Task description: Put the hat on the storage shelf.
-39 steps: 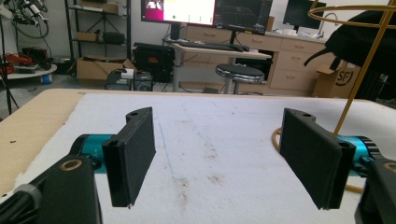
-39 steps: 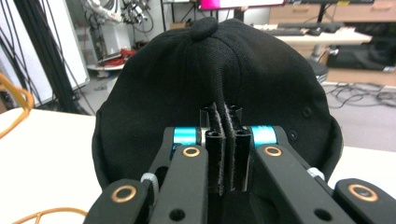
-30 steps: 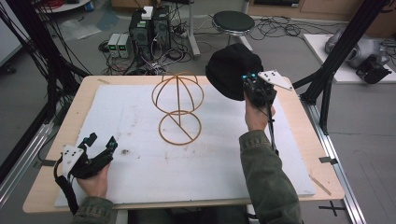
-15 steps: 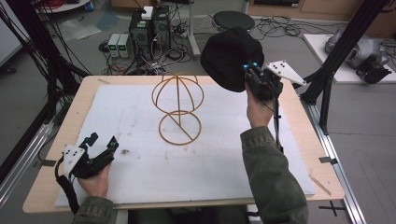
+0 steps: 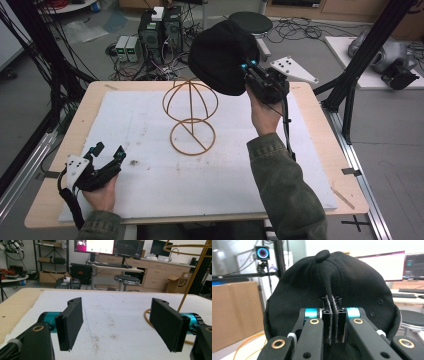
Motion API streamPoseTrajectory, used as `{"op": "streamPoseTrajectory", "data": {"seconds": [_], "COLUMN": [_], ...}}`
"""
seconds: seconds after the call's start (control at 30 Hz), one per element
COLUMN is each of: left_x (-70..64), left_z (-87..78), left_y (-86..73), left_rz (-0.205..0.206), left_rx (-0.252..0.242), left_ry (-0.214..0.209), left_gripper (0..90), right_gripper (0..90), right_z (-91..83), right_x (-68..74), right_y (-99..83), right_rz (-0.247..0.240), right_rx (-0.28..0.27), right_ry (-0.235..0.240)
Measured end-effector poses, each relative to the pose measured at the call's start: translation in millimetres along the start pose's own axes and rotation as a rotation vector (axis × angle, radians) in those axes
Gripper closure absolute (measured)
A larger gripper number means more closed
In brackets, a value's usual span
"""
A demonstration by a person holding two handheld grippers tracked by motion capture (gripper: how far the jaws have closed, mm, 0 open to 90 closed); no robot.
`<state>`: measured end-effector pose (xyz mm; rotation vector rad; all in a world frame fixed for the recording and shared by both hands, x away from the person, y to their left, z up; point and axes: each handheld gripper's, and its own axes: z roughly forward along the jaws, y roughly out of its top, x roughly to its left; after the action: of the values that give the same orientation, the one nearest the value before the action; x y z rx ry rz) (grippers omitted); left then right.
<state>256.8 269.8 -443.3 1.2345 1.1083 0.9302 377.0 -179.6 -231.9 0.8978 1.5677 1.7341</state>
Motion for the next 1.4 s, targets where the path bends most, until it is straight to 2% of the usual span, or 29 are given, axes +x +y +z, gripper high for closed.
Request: {"op": "streamPoseTrajectory", "data": {"seconds": [0.07,0.1,0.17,0.2,0.23,0.27,0.3,0.43,0.77,0.9,1.4], "left_x": [0.4,0.4,0.3,-0.1,-0.1,0.0,0.0,-0.1,1.2,1.2,1.9], "left_z": [0.2,0.2,0.4,0.6,0.6,0.5,0.5,1.2,0.4,0.7,1.4], "left_y": [-0.2,-0.2,-0.3,-0.3,-0.3,-0.2,-0.2,-0.5,-0.2,-0.3,-0.8], "left_rz": [-0.002,-0.002,-0.004,-0.004,-0.004,0.000,0.000,-0.008,-0.009,-0.008,-0.013], "left_rx": [0.002,0.002,0.005,0.003,0.003,0.006,0.006,0.007,0.008,0.009,0.017], "left_ry": [0.002,0.002,0.002,-0.001,-0.001,-0.004,-0.004,-0.012,-0.011,-0.013,-0.015], "left_gripper": [27.1,27.1,27.1,27.1,27.1,27.1,27.1,27.2,27.3,27.3,27.6], "right_gripper": [88.7,88.7,88.7,88.8,88.8,88.7,88.8,88.7,88.7,88.8,88.6], "right_z": [1.6,1.6,2.1,2.4,2.4,3.4,4.4,9.1,20.7,24.3,30.9], "right_x": [5.5,5.5,9.4,13.5,13.5,17.2,19.3,28.5,38.7,42.9,45.4], "right_y": [0.7,0.7,1.2,1.5,1.5,1.4,1.1,-2.0,-9.7,-14.6,-36.5], "right_rz": [0.011,0.011,0.022,0.020,0.020,0.017,0.009,-0.014,-0.017,-0.041,-0.027], "right_rx": [-0.006,-0.006,-0.008,-0.007,-0.007,0.001,0.008,0.034,0.074,0.138,0.197], "right_ry": [0.043,0.043,0.073,0.095,0.095,0.132,0.147,0.185,0.224,0.248,0.246]}}
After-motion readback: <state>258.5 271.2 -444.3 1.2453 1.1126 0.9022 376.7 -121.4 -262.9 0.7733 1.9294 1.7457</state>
